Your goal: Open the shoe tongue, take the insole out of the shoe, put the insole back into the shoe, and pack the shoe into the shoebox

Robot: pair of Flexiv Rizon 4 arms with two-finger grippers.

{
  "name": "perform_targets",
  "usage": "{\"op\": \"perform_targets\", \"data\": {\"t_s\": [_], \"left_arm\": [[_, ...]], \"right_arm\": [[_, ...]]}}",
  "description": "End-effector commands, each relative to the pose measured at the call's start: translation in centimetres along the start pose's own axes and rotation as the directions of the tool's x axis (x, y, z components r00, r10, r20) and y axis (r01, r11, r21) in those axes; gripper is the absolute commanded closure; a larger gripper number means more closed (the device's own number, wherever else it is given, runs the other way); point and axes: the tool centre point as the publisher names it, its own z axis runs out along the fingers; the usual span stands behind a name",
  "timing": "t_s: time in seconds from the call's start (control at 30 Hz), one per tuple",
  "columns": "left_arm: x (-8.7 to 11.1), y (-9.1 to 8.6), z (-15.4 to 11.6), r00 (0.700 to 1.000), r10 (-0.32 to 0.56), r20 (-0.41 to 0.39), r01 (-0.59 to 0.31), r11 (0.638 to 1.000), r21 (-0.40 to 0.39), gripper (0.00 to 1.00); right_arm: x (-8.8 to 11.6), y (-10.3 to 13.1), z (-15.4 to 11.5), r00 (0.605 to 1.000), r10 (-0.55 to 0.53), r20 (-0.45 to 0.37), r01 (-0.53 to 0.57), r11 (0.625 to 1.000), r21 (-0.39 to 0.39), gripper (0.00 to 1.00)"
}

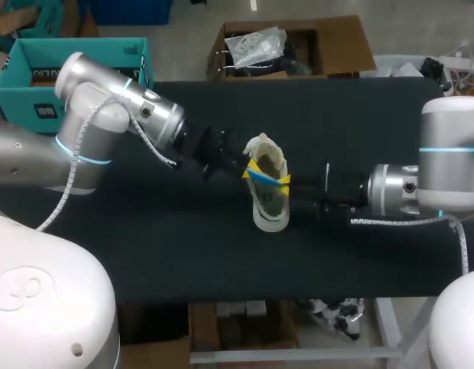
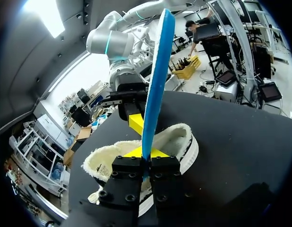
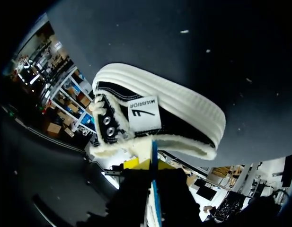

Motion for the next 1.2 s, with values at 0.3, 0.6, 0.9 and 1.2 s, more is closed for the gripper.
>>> {"op": "perform_targets", "data": {"t_s": [0.3, 0.6, 0.9, 1.2], "left_arm": [[-0.5, 2.2, 1.2, 0.999, -0.043, 0.0, 0.043, 0.999, 0.011, 1.0], [-0.2, 1.3, 0.3, 0.999, -0.046, 0.024, 0.045, 0.998, 0.031, 0.62], [0.2, -1.0, -0.7, 0.999, -0.004, 0.043, 0.001, 0.997, 0.083, 0.57], [0.5, -1.6, 1.1, 1.0, 0.016, 0.011, -0.017, 0.996, 0.083, 0.69]], "right_arm": [[0.5, 2.7, 0.6, 0.999, 0.045, -0.009, -0.045, 0.999, -0.015, 1.0], [0.3, 3.3, 0.4, 0.998, 0.06, -0.007, -0.06, 0.998, -0.012, 1.0], [0.1, 3.6, 0.1, 0.998, 0.061, -0.011, -0.061, 0.998, -0.008, 1.0], [0.2, 3.8, 0.2, 0.998, 0.059, -0.001, -0.059, 0.998, 0.002, 1.0]]}}
